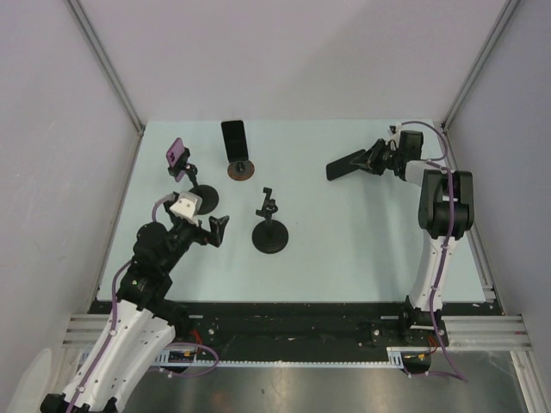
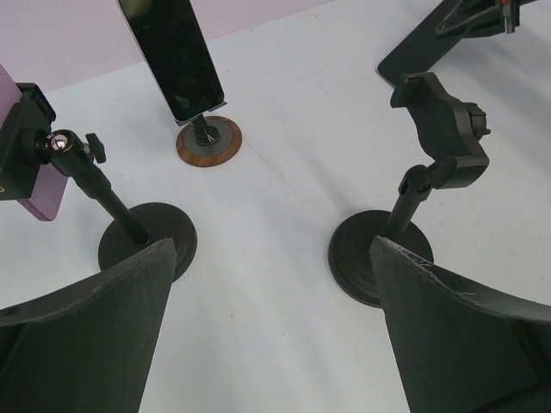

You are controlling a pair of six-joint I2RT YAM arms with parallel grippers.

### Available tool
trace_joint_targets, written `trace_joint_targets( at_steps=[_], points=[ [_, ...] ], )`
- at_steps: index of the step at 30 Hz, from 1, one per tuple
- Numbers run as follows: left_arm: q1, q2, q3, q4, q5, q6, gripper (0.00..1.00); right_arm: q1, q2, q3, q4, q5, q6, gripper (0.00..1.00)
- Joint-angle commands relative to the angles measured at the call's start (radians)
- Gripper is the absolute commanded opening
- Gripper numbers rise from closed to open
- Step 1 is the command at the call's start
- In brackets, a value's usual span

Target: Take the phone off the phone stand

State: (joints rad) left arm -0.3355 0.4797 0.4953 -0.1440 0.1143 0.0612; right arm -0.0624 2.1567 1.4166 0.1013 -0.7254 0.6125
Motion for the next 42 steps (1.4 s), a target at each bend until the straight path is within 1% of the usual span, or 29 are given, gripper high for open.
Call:
trace_joint_targets(
  at_steps=[1,2,3,4,6,7,9,10,12,13,15,16,18,19,22,26,29,31,32,33,34,36,37,38,39,42],
  points=[
    [-0.005,0.010,-0.008,0.029,-0.019,0.038,1.00,-0.007,0.092,0.140,-0.029,-0.016,-0.022,0.07],
    [-0.005,0.010,-0.008,0.029,-0.021,0.038,1.00,-0.008,0.104,0.148,-0.029,-0.011,-0.013,0.14],
    [-0.005,0.010,-0.008,0.029,-0.024,0.040,1.00,-0.010,0.118,0.153,-0.029,-0.003,-0.004,0.17],
    [-0.005,0.008,-0.008,0.029,-0.028,0.043,1.00,-0.013,0.123,0.151,-0.028,0.001,0.006,0.26],
    [-0.005,0.002,-0.009,0.029,-0.033,0.046,1.00,-0.016,0.124,0.134,-0.025,0.026,0.024,0.37],
    [-0.005,0.000,-0.009,0.027,-0.038,0.046,1.00,-0.017,0.124,0.130,-0.028,0.035,0.024,0.46],
    [-0.005,-0.006,-0.012,0.029,-0.045,0.048,1.00,-0.019,0.126,0.128,-0.057,0.052,0.010,0.56],
    [-0.005,-0.007,-0.012,0.030,-0.047,0.051,1.00,-0.023,0.126,0.127,-0.067,0.058,0.004,0.63],
    [-0.005,-0.013,-0.014,0.029,-0.057,0.051,1.00,-0.028,0.124,0.125,-0.097,0.078,-0.016,0.72],
    [-0.005,-0.018,-0.014,0.030,-0.061,0.052,1.00,-0.030,0.117,0.120,-0.098,0.084,-0.025,0.79],
    [-0.005,-0.021,-0.015,0.029,-0.067,0.052,1.00,-0.034,0.104,0.113,-0.152,0.112,-0.054,0.86],
    [-0.005,-0.024,-0.017,0.029,-0.070,0.055,1.00,-0.034,0.097,0.107,-0.163,0.122,-0.066,0.92],
    [-0.005,-0.024,-0.017,0.029,-0.070,0.055,1.00,-0.036,0.078,0.105,-0.213,0.162,-0.103,0.98],
    [-0.005,-0.024,-0.015,0.029,-0.070,0.052,1.00,-0.037,0.072,0.104,-0.233,0.176,-0.115,1.00],
    [-0.005,-0.024,-0.015,0.027,-0.065,0.052,1.00,-0.037,0.052,0.101,-0.304,0.242,-0.172,1.00],
    [-0.005,-0.032,-0.015,0.029,-0.061,0.049,1.00,-0.042,0.005,0.078,-0.374,0.390,-0.247,1.00],
    [-0.005,-0.041,-0.015,0.029,-0.059,0.045,1.00,-0.043,-0.060,0.050,-0.417,0.446,-0.298,1.00],
    [-0.005,-0.044,-0.015,0.029,-0.061,0.043,1.00,-0.030,-0.142,0.012,-0.420,0.460,-0.327,1.00],
    [-0.005,-0.044,-0.015,0.030,-0.062,0.042,1.00,-0.021,-0.181,-0.002,-0.416,0.475,-0.367,1.00],
    [-0.005,-0.046,-0.015,0.029,-0.061,0.040,1.00,-0.008,-0.214,-0.014,-0.414,0.483,-0.385,1.00],
    [-0.005,-0.046,-0.015,0.027,-0.062,0.038,1.00,0.019,-0.288,-0.042,-0.417,0.489,-0.411,1.00],
    [-0.005,-0.046,-0.014,0.029,-0.064,0.035,1.00,0.056,-0.358,-0.068,-0.411,0.491,-0.474,1.00],
    [-0.007,-0.046,-0.014,0.029,-0.064,0.032,1.00,0.059,-0.430,-0.091,-0.410,0.491,-0.493,1.00],
    [-0.008,-0.044,-0.012,0.030,-0.068,0.031,1.00,0.126,-0.463,-0.105,-0.402,0.479,-0.511,1.00],
    [-0.011,-0.043,-0.014,0.029,-0.071,0.029,1.00,0.145,-0.497,-0.114,-0.402,0.468,-0.551,1.00],
    [-0.025,-0.039,-0.014,0.027,-0.077,0.028,1.00,0.243,-0.598,-0.134,-0.410,0.422,-0.594,1.00]
  ],
)
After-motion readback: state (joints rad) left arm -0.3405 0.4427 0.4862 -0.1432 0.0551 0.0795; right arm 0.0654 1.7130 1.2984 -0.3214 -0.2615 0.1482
